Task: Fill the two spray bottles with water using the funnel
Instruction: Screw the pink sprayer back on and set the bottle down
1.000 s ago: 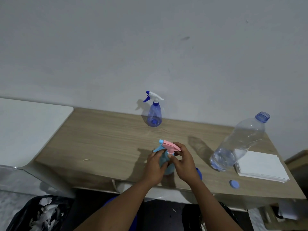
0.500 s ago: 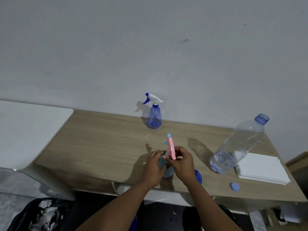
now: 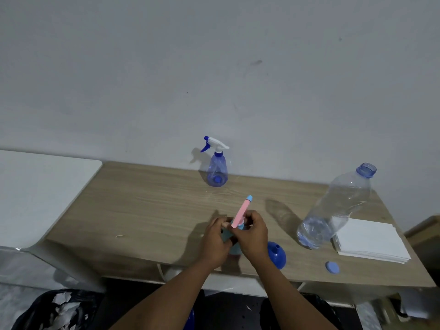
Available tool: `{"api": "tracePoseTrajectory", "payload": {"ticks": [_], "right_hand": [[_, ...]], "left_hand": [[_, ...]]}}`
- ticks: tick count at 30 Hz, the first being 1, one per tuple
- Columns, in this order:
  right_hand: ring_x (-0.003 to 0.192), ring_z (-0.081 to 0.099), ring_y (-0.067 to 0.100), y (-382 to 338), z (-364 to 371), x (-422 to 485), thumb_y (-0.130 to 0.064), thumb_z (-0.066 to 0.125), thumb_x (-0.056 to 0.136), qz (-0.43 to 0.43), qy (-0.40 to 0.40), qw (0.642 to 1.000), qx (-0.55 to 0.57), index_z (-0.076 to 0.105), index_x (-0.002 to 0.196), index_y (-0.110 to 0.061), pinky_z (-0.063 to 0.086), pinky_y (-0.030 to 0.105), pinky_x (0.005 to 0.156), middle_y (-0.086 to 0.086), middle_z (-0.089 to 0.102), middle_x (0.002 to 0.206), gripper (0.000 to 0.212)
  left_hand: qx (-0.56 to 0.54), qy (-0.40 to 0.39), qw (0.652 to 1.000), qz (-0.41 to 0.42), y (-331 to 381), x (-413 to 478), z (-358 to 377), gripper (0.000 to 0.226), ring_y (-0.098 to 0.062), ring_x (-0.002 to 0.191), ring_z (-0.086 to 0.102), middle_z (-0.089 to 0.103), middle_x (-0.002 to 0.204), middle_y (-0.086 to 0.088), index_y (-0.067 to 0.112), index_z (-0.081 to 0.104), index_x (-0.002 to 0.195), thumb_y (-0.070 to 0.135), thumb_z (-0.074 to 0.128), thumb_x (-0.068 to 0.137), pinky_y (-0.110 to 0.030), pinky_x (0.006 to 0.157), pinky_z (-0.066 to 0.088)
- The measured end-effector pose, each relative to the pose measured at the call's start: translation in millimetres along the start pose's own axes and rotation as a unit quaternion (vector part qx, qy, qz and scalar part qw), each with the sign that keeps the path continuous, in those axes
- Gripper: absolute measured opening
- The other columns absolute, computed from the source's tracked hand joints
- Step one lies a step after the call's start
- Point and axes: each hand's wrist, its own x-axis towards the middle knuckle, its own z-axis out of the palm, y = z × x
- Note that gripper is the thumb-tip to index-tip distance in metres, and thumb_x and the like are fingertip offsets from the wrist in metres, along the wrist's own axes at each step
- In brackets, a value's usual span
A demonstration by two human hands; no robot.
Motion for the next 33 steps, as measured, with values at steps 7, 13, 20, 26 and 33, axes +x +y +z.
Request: {"api": "tracePoseTrajectory", "payload": {"ticks": [7, 13, 20, 26, 33], "right_hand": [[0.087, 0.062, 0.004, 4, -6, -7, -0.016, 0.082, 0.078, -0.009, 0.012, 1.0, -0.005, 0.064, 0.094, -0.019, 0.048, 0.013, 0.071, -0.004, 0.066, 0.093, 0.024], [0.09, 0.064, 0.007, 5, -1, -12, -0.024, 0.086, 0.073, 0.018, 0.024, 0.999, 0.024, 0.059, 0.104, -0.02, 0.051, 0.014, 0.071, -0.008, 0.065, 0.098, 0.041], [0.088, 0.06, 0.002, 5, -5, -13, -0.017, 0.077, 0.083, -0.033, 0.02, 0.999, -0.016, 0.061, 0.091, -0.033, 0.045, 0.009, 0.074, -0.005, 0.065, 0.091, 0.024], [0.062, 0.058, 0.002, 1, -4, -11, -0.017, 0.086, 0.073, 0.036, 0.025, 0.998, 0.043, 0.058, 0.087, -0.014, 0.05, 0.017, 0.058, -0.001, 0.062, 0.074, 0.032], [0.069, 0.06, 0.005, 8, -7, -7, -0.017, 0.073, 0.087, -0.037, -0.019, 0.999, -0.018, 0.069, 0.087, -0.02, 0.043, 0.013, 0.063, -0.008, 0.064, 0.07, 0.005]], "left_hand": [[-0.014, 0.018, 1.0, -0.012, -2, 2, 1, 0.042, -0.009, 0.092, 0.063, 0.063, 0.102, 0.008, 0.028, 0.063, 0.104, 0.009, 0.076, 0.07, -0.04, 0.08, 0.055], [-0.018, 0.012, 1.0, -0.013, 0, 2, -1, 0.047, -0.004, 0.095, 0.063, 0.063, 0.104, 0.01, 0.038, 0.06, 0.099, 0.009, 0.077, 0.067, -0.034, 0.083, 0.056], [-0.027, 0.011, 0.999, -0.025, 0, 3, -1, 0.042, -0.007, 0.089, 0.064, 0.064, 0.1, 0.006, 0.035, 0.06, 0.098, 0.01, 0.08, 0.071, -0.027, 0.074, 0.054], [0.001, 0.01, 1.0, -0.027, -7, 7, -1, 0.043, -0.008, 0.089, 0.065, 0.065, 0.099, 0.009, 0.035, 0.06, 0.097, 0.012, 0.076, 0.065, -0.042, 0.077, 0.056], [-0.02, 0.018, 0.999, -0.031, -4, 8, 0, 0.035, -0.009, 0.084, 0.066, 0.065, 0.096, 0.007, 0.037, 0.059, 0.097, 0.037, 0.073, 0.065, -0.043, 0.073, 0.056]]}}
